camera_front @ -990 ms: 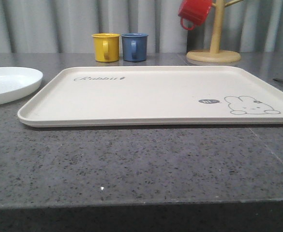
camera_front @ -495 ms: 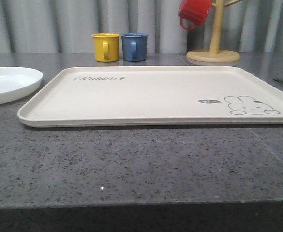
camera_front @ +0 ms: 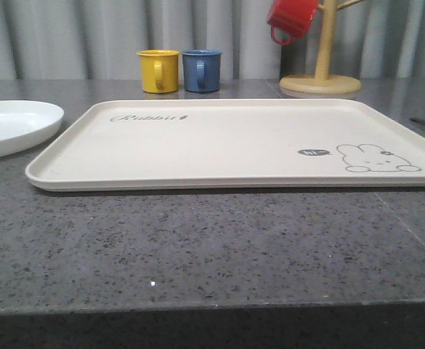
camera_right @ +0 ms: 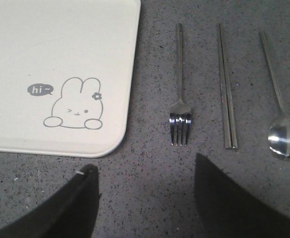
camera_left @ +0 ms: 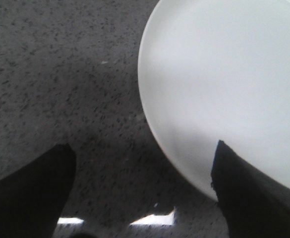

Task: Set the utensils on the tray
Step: 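Grasp the white plate rim with the left gripper and lift it onto the tray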

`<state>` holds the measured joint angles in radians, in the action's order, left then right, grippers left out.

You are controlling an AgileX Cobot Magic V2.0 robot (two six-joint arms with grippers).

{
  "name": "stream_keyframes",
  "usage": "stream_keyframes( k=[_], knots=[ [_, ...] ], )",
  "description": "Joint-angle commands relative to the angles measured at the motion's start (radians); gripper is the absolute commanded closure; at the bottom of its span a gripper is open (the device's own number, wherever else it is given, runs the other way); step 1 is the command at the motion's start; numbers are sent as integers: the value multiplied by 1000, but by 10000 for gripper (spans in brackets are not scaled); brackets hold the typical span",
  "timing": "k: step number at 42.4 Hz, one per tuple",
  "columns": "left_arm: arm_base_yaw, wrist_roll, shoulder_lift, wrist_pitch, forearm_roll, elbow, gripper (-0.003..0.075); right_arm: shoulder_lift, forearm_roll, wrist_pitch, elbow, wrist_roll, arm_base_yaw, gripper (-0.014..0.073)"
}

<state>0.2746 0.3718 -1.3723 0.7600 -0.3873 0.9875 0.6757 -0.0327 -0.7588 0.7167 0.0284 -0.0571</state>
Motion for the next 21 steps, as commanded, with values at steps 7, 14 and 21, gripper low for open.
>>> stream_keyframes(
  k=[7,14,21],
  knots=[
    [37,161,-99,-47,-276,77,165,5,2,60,31,-4,6,137],
    [37,161,-165,-47,-286,119,167,5,2,60,31,-4,6,137],
    [37,161,-194,-52,-286,138,218,5,2,60,31,-4,6,137]
  ],
)
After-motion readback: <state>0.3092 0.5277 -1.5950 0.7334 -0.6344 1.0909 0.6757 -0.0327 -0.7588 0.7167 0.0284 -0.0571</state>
